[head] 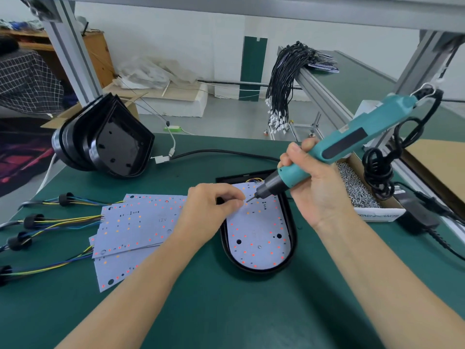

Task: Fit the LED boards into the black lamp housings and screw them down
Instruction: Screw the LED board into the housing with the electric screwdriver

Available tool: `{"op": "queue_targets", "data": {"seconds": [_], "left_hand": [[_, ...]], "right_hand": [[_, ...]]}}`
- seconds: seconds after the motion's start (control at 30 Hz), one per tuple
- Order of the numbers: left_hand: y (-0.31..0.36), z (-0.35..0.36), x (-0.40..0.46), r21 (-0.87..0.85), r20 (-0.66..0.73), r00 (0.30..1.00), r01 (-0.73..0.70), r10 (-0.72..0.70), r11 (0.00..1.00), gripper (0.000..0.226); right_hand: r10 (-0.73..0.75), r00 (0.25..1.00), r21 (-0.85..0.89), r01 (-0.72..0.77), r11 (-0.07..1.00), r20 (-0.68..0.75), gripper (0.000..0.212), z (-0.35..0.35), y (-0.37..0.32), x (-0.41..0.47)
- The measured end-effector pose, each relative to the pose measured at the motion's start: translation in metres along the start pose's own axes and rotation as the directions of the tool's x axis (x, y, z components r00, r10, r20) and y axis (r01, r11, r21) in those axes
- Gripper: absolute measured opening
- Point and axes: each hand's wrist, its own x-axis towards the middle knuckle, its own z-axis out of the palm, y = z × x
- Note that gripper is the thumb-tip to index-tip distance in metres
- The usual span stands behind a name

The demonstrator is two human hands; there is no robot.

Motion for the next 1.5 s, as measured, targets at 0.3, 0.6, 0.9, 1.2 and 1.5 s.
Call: {"op": "queue_targets", "data": {"seconds": [0.3, 0.6, 0.9, 1.2, 1.5], "left_hand": [[-0.005, -0.006, -0.003, -0.310, -0.052, 0.996, 0.053, -0.073, 0.949, 0.019], [-0.003, -0.003, -0.003, -0.376, -0.073, 0.993, 0.053, -0.087, 0.925, 0.021], [0.001, -0.001, -0.004, -0.322, -0.118, 0.993, -0.011, -0.029, 0.947, 0.025], [0.002, -0.003, -0.007, -0.060, -0.186, 0.977, -0.116, 0.103, 0.991, 0.034], [-0.005, 0.000, 0.000, -0.154, -0.142, 0.989, -0.065, 0.044, 0.986, 0.028]], "right_hand": [[-0.020, 1.000, 0.077, 0.019, 0.997, 0.005, 0.024, 0.011, 0.000, 0.001], [-0.016, 1.000, 0.064, 0.015, 0.998, 0.016, 0.024, 0.015, 0.000, 0.002], [-0.026, 0.999, 0.086, 0.024, 0.996, 0.019, 0.027, 0.013, 0.001, 0.001], [0.009, 0.997, 0.185, 0.006, 0.983, -0.078, 0.024, 0.013, 0.012, -0.001], [-0.018, 0.996, 0.186, 0.034, 0.982, -0.088, 0.024, 0.010, 0.014, 0.002]]}}
